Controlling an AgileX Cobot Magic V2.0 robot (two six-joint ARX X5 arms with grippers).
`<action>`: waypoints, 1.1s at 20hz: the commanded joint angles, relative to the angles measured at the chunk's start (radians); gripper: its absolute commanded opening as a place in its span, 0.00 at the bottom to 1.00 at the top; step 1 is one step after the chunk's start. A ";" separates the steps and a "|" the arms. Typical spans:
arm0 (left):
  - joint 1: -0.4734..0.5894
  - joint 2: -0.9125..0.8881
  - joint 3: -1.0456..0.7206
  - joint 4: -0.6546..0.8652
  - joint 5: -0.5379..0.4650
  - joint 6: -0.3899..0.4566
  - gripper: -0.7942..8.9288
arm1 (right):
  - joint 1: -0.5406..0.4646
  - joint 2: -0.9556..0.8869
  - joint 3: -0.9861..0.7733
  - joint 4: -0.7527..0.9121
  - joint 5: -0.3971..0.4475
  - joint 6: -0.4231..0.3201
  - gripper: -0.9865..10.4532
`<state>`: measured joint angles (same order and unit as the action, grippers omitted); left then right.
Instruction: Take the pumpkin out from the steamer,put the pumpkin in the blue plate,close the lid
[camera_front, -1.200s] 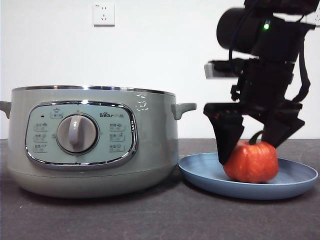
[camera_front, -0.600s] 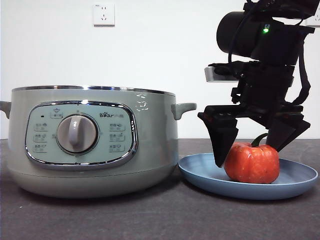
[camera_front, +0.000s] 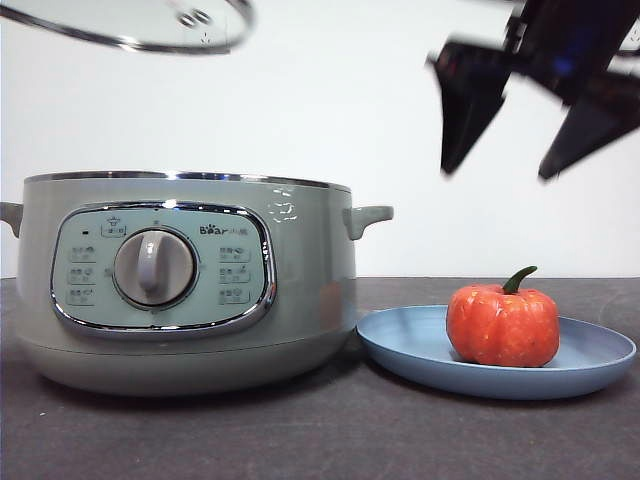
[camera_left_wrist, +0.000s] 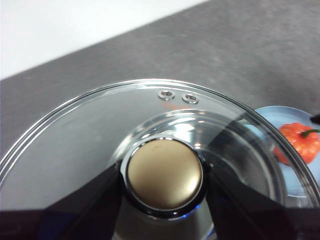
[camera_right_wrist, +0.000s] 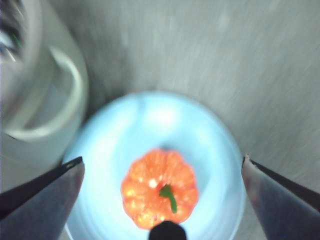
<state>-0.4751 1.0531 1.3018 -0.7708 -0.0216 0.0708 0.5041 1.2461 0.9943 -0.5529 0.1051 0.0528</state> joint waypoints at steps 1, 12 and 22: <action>-0.002 0.059 0.015 0.071 0.036 0.005 0.07 | -0.018 -0.075 -0.006 0.002 0.006 0.002 0.61; -0.005 0.284 0.014 0.127 0.109 0.005 0.07 | -0.119 -0.220 -0.006 -0.012 0.006 0.000 0.61; -0.008 0.348 0.014 0.136 0.158 0.004 0.07 | -0.119 -0.220 -0.006 -0.017 0.006 -0.002 0.61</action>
<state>-0.4793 1.4139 1.3018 -0.6670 0.1265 0.0708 0.3859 1.0290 0.9943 -0.5724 0.1078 0.0528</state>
